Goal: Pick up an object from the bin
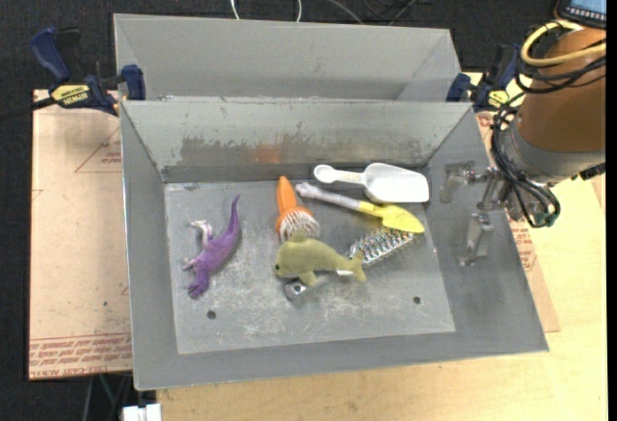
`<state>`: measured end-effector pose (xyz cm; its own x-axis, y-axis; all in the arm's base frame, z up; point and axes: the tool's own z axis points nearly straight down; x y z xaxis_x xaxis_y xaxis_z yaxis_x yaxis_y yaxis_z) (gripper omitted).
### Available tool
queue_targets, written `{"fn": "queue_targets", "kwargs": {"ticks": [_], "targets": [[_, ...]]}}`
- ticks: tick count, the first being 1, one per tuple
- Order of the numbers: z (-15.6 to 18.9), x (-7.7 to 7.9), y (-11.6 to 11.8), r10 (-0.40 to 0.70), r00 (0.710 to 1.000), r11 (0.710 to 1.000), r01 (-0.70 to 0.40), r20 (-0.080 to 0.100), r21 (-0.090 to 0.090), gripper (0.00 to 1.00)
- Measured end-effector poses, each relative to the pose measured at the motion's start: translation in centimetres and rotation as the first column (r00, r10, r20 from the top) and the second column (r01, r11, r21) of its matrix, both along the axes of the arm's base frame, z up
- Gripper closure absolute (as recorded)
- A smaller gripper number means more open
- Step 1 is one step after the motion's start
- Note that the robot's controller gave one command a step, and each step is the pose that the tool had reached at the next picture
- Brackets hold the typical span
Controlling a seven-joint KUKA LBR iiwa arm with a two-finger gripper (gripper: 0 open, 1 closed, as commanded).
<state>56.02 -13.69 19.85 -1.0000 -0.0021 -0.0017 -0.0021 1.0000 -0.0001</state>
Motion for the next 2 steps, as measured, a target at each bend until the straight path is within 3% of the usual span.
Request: {"fn": "queue_targets", "kwargs": {"ticks": [2], "targets": [[-0.12,-0.14,-0.03,0.007,1.000,1.000,-0.007,0.002,-0.001,0.00]]}}
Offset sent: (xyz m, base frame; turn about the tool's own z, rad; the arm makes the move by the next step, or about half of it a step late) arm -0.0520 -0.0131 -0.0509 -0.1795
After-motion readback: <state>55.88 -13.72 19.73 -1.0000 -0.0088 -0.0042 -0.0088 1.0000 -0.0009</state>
